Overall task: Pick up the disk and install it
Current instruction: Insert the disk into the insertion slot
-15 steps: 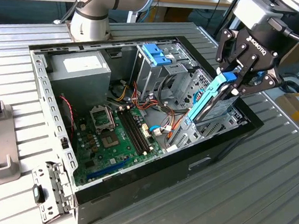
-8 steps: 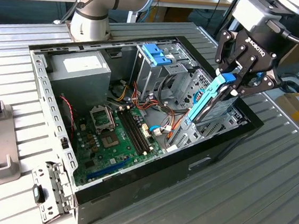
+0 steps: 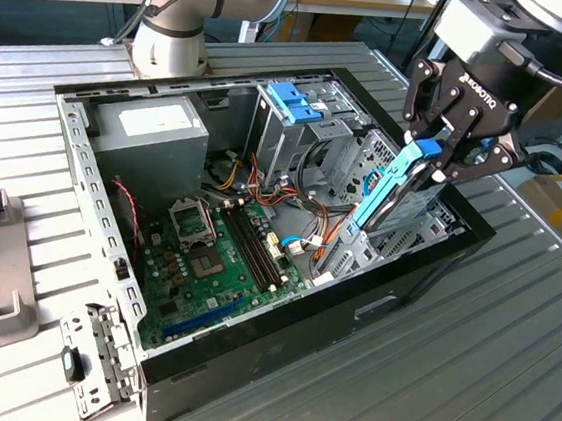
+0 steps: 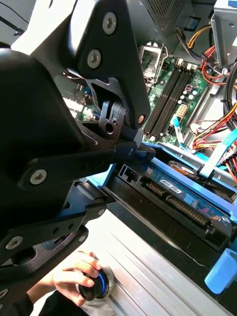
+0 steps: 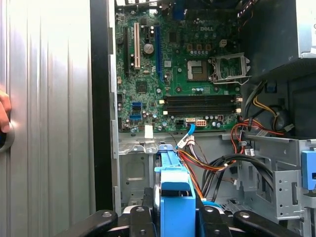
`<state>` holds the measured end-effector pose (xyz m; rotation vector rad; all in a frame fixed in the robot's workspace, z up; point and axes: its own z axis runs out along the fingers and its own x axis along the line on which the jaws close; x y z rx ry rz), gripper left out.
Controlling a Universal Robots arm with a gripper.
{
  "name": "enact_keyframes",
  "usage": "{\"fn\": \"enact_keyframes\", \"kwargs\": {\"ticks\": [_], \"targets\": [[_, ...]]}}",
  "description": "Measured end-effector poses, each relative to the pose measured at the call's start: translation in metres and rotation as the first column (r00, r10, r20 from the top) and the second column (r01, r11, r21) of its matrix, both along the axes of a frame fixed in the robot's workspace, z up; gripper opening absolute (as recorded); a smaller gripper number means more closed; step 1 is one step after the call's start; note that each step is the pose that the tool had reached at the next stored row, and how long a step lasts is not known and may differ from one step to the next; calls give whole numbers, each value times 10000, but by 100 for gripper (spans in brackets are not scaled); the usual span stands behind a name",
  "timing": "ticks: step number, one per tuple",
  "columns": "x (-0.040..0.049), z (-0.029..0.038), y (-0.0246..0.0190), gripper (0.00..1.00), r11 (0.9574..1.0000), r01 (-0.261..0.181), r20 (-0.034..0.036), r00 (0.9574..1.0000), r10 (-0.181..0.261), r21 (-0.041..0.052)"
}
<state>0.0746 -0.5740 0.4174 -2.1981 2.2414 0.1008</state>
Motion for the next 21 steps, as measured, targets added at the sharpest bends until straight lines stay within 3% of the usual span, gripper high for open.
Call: {"fn": "enact_keyframes", "kwargs": {"ticks": [9, 21], "targets": [[0, -34, 0, 37, 10000, 0, 0, 10000, 0, 1], [0, -126, 0, 37, 10000, 0, 0, 10000, 0, 0]]}}
